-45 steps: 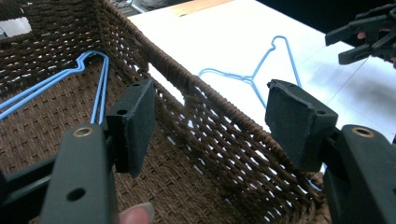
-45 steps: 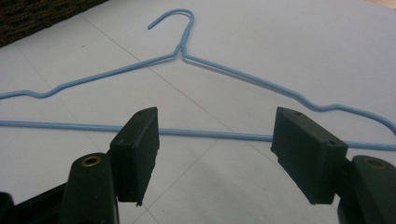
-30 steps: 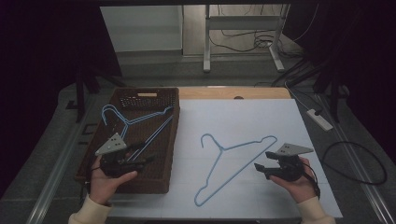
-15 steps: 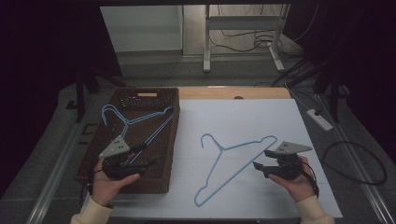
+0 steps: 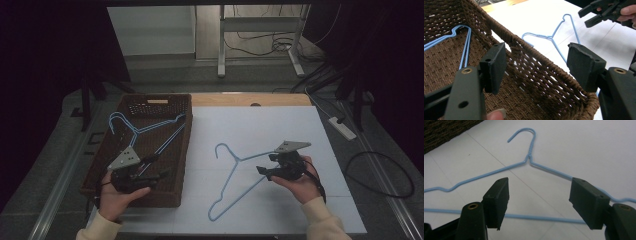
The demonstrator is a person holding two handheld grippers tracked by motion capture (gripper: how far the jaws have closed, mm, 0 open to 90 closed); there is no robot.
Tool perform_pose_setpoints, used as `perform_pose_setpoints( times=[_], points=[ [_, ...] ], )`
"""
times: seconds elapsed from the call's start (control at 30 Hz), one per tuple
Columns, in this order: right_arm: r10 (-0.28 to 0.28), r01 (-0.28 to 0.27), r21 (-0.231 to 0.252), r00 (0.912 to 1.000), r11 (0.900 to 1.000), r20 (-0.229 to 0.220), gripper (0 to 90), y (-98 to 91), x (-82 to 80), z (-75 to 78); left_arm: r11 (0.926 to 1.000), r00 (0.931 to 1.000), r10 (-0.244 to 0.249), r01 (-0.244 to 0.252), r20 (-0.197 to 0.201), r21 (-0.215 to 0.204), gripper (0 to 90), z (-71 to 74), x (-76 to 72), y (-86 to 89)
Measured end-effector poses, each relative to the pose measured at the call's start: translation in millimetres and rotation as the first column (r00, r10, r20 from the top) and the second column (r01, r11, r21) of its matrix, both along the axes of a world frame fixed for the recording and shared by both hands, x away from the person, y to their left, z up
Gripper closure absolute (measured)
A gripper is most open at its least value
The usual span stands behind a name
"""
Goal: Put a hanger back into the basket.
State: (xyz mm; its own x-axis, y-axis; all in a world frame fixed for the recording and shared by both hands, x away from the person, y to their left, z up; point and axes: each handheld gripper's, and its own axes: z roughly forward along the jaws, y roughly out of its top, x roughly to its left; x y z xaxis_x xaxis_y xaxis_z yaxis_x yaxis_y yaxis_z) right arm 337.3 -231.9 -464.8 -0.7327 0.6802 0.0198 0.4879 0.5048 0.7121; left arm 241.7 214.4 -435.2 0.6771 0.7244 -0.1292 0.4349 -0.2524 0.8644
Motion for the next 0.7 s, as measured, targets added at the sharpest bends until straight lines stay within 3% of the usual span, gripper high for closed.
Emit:
perform_pose_setpoints(
  times=[0.3,0.7],
  points=[
    [0.014,-0.015,-0.017,0.9989,0.9997,-0.044,31.7,30.5,22.4,-1.2,1.0,1.0,-0.002,0.002,-0.003,0.009,33.2,-1.2,0.1,-2.1],
    [-0.014,0.001,-0.1,0.991,0.995,-0.133,35.6,70.0,59.0,-12.3,0.9999,1.0,-0.002,0.002,-0.001,0.017,33.1,-1.4,-0.2,-3.8]
  ],
)
